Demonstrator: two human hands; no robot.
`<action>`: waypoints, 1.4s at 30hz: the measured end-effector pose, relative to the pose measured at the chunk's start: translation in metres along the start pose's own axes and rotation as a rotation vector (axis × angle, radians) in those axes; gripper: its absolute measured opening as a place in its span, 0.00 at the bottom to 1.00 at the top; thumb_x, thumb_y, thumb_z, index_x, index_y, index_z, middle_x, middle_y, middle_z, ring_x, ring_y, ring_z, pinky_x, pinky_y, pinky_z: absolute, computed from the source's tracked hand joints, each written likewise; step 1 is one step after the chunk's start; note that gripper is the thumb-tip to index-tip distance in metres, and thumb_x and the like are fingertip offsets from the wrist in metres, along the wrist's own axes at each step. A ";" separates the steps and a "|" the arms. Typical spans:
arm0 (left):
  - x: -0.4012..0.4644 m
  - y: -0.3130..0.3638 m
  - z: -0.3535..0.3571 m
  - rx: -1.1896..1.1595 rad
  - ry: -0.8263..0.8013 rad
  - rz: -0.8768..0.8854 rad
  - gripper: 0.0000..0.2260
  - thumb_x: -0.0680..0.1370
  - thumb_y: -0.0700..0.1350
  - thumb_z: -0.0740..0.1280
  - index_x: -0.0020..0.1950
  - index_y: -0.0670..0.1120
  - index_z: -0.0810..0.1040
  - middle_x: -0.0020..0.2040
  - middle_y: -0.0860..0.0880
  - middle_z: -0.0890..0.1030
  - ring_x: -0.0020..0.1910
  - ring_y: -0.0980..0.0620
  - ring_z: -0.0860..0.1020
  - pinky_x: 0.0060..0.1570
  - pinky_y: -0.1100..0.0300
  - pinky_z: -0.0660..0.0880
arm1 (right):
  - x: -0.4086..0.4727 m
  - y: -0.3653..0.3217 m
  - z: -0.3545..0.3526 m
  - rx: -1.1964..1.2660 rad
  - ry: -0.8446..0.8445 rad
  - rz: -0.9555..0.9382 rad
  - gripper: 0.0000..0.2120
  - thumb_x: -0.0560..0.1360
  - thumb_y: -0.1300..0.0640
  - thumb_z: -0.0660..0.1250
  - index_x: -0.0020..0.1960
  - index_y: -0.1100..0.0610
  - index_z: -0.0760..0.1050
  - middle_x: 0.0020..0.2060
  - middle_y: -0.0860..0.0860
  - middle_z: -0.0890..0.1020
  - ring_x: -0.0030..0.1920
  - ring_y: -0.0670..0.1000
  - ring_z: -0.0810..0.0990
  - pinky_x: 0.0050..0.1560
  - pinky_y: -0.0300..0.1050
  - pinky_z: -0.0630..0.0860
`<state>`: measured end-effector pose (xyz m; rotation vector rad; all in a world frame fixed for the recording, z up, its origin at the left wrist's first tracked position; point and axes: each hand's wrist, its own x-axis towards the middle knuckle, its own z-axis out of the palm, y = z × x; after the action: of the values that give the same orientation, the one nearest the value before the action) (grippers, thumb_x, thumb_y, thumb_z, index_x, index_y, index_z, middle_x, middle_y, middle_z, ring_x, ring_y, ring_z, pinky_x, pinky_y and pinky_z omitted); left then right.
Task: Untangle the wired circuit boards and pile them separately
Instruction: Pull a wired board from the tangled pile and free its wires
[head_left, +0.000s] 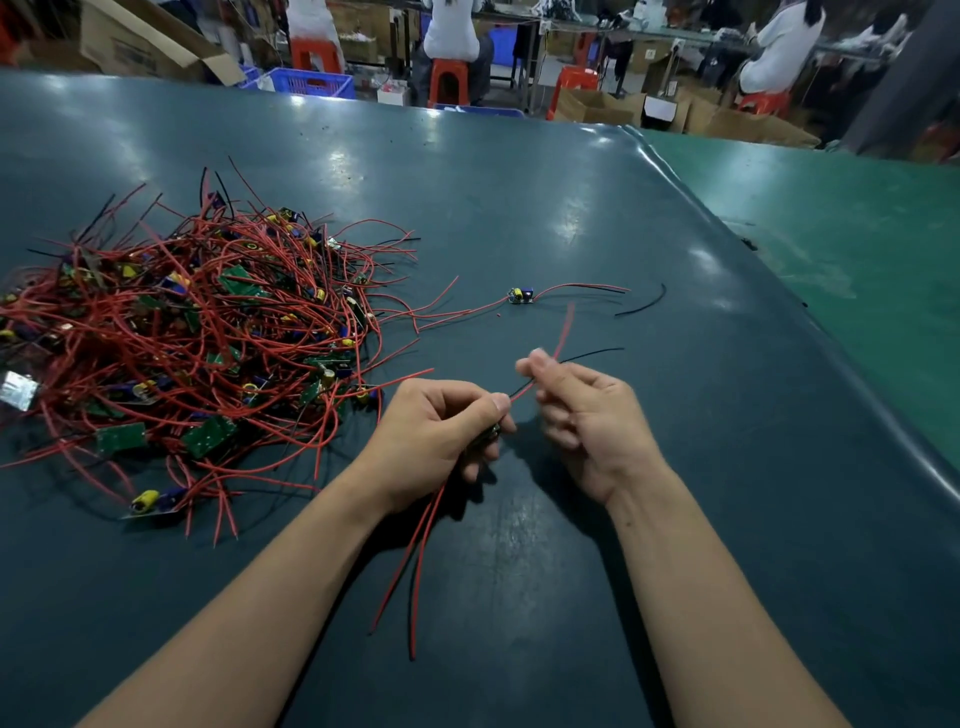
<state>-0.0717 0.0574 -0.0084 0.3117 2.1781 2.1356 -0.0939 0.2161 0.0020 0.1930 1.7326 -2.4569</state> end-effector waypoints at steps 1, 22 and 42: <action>0.000 0.000 -0.001 -0.012 -0.017 -0.001 0.15 0.80 0.40 0.66 0.34 0.45 0.82 0.25 0.47 0.77 0.19 0.54 0.70 0.21 0.67 0.66 | 0.003 -0.003 -0.004 0.074 0.056 -0.017 0.06 0.74 0.59 0.70 0.41 0.62 0.80 0.28 0.47 0.79 0.20 0.41 0.63 0.17 0.31 0.57; 0.000 0.002 -0.001 -0.043 -0.058 0.011 0.15 0.81 0.41 0.65 0.35 0.45 0.81 0.25 0.48 0.76 0.21 0.52 0.68 0.24 0.64 0.64 | -0.001 -0.006 -0.004 0.049 0.092 -0.044 0.07 0.75 0.61 0.70 0.39 0.60 0.82 0.28 0.48 0.78 0.21 0.41 0.64 0.18 0.31 0.58; 0.003 0.004 0.002 0.012 0.117 0.153 0.13 0.75 0.52 0.65 0.48 0.45 0.85 0.38 0.46 0.84 0.26 0.52 0.75 0.27 0.66 0.70 | -0.026 -0.009 -0.002 -0.395 -0.383 0.122 0.11 0.76 0.53 0.68 0.38 0.55 0.84 0.32 0.55 0.82 0.23 0.47 0.75 0.19 0.35 0.68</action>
<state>-0.0736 0.0600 -0.0047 0.3751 2.3004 2.2751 -0.0703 0.2220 0.0147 -0.1938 1.9077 -1.8636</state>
